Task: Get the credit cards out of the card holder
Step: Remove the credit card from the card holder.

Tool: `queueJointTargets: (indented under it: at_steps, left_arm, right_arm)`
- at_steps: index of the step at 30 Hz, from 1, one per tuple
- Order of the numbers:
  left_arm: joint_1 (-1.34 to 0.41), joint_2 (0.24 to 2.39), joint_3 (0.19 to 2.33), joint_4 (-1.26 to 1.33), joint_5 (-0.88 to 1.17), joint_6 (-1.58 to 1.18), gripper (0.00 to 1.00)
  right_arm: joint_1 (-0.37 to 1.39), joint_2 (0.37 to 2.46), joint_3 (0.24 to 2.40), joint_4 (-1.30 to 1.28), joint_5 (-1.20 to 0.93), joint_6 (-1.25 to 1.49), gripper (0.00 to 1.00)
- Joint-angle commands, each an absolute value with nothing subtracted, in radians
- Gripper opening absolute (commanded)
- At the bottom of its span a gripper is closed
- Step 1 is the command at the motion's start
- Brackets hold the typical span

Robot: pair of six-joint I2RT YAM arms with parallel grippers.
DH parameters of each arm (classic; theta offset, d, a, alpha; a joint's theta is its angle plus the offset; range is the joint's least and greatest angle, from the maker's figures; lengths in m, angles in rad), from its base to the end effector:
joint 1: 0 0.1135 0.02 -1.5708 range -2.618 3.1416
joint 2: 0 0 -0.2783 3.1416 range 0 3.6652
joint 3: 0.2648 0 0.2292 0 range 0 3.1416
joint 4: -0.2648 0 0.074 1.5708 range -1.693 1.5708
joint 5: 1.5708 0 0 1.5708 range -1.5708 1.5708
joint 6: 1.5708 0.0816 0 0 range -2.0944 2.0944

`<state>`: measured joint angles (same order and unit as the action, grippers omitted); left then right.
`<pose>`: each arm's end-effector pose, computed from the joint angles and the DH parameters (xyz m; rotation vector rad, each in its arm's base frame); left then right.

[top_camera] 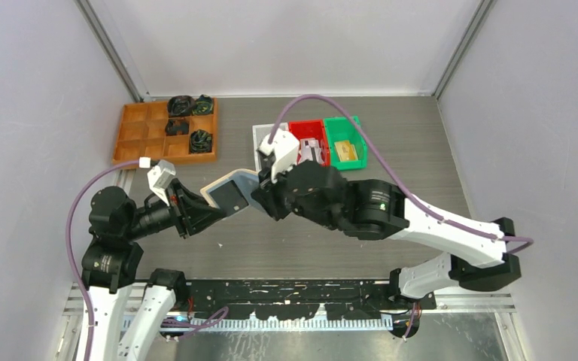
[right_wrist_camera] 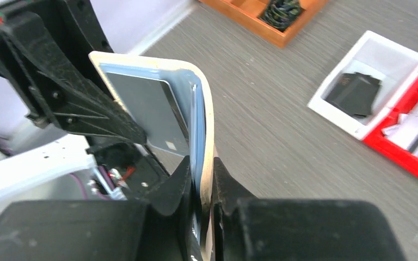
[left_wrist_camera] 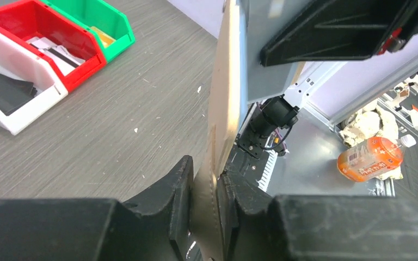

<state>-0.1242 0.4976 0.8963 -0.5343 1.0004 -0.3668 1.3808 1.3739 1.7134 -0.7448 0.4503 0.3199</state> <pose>0.0639 -0.0772 0.3715 0.5707 1.7002 -1.2015 0.0896 0.2778 0.4585 -0.7414 1.8530 0.6793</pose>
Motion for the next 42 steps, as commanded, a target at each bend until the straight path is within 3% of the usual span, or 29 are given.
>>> queueJointTargets:
  at_steps: [1, 6, 10, 15, 20, 28, 35, 36, 42]
  left_arm:
    - [-0.124, 0.494, 0.931, -0.489, 1.002, -0.421, 0.23]
    - [-0.125, 0.498, 0.934, -0.373, 0.981, -0.567, 0.23]
    - [-0.125, 0.517, 0.947, -0.296, 1.027, -0.705, 0.42]
    - [-0.124, 0.516, 0.946, -0.286, 1.059, -0.726, 0.49]
    - [-0.124, 0.507, 0.937, -0.311, 1.085, -0.700, 0.34]
    - [-0.124, 0.499, 0.942, -0.324, 1.097, -0.690, 0.23]
    - [-0.125, 0.498, 0.967, -0.344, 1.019, -0.665, 0.01]
    - [-0.125, 0.501, 0.971, -0.348, 1.017, -0.662, 0.00]
    - [-0.124, 0.547, 1.017, -0.447, 1.023, -0.592, 0.00]
  right_arm:
    - [1.333, 1.275, 1.619, -0.487, 0.276, 0.408, 0.00]
    - [1.315, 1.236, 1.543, -0.426, 0.206, 0.433, 0.00]
    - [1.303, 1.218, 1.505, -0.397, 0.183, 0.451, 0.00]
    - [1.287, 1.202, 1.478, -0.369, 0.164, 0.468, 0.00]
    - [1.274, 1.184, 1.454, -0.340, 0.146, 0.488, 0.00]
    - [1.208, 1.136, 1.361, -0.219, 0.032, 0.575, 0.00]
    - [1.188, 1.112, 1.298, -0.185, 0.015, 0.602, 0.01]
    - [1.179, 1.104, 1.283, -0.185, 0.014, 0.608, 0.03]
    - [1.015, 1.041, 1.186, -0.131, -0.149, 0.706, 0.43]
